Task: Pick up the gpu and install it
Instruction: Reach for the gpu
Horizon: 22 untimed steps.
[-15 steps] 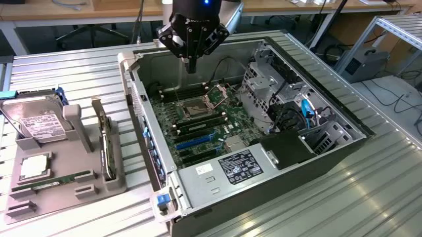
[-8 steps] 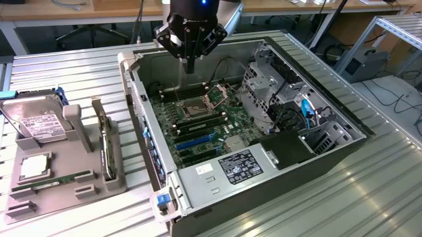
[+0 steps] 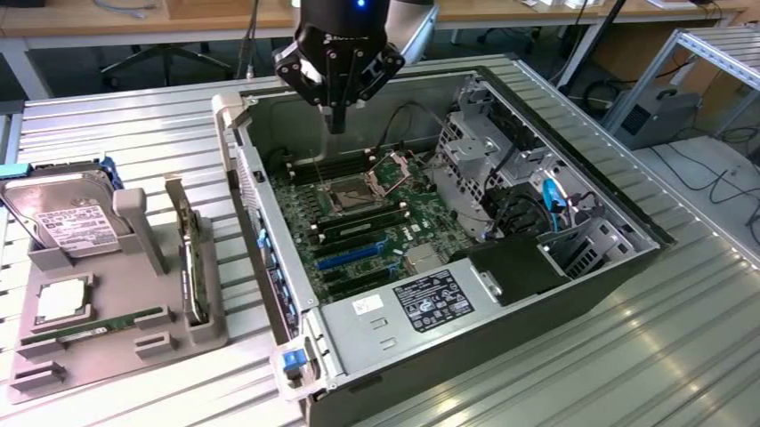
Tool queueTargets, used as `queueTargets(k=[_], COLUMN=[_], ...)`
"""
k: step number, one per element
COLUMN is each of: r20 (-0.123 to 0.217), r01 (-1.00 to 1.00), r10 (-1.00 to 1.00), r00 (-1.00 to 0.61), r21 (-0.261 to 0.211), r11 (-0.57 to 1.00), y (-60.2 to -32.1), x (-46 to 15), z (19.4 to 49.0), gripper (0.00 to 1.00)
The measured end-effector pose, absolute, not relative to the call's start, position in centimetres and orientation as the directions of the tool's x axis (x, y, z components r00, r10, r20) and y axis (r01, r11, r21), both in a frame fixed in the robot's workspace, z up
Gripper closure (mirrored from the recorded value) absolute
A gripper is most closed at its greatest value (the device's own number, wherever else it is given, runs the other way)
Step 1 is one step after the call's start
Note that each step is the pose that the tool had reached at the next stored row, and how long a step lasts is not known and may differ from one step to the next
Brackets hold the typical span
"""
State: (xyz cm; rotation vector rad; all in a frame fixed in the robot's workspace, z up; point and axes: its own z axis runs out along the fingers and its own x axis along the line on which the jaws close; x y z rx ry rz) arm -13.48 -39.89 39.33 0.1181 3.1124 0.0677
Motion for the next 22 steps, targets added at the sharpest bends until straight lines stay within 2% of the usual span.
queueTargets(k=[22], r20=[-0.024], r01=[0.075], r10=[0.076], r00=[-0.997], r21=[0.044], r11=[0.996], y=[-39.9], x=[-14.7], z=[39.3], gripper=[0.89])
